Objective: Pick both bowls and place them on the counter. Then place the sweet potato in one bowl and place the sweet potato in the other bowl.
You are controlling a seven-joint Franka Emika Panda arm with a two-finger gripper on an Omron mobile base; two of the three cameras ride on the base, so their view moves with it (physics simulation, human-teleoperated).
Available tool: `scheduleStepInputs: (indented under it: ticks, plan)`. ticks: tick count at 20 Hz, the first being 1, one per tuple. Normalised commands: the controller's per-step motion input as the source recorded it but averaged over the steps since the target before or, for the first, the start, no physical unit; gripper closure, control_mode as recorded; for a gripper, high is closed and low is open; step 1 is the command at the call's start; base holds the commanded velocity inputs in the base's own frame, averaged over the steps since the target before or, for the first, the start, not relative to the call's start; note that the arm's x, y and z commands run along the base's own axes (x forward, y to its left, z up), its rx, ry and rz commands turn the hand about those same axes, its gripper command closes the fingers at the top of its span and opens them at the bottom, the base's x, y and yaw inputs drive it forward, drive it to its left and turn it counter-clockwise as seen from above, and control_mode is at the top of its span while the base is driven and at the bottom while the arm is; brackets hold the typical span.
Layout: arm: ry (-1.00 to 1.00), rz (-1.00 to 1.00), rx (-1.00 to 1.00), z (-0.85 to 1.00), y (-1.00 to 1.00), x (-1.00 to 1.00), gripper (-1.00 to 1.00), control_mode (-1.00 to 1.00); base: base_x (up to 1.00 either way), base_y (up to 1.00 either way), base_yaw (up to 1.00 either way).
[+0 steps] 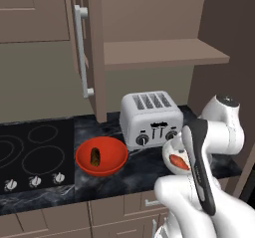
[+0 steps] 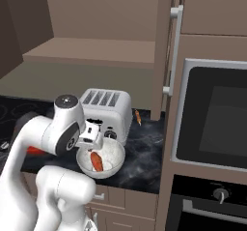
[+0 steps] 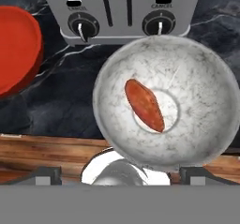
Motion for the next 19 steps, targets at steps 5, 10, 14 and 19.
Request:
scheduleStepInputs:
  ticks: [5, 10, 14, 19]
  plan:
    - [-0.1, 0.0, 0.0, 0.24, 0.18, -0.54, -1.0, -1.0, 0.0, 0.0, 0.0]
    - [-0.1, -0.02, 0.0, 0.13, 0.25, -0.59, -1.0, -1.0, 0.0, 0.0, 0.0]
    - [-0.18, -0.06, -0.02, 0.0, 0.28, -0.66, -1.0, -1.0, 0.0, 0.0, 0.0]
    - [-0.2, -0.11, -0.04, 0.0, 0.27, -0.61, -1.0, -1.0, 0.0, 0.0, 0.0]
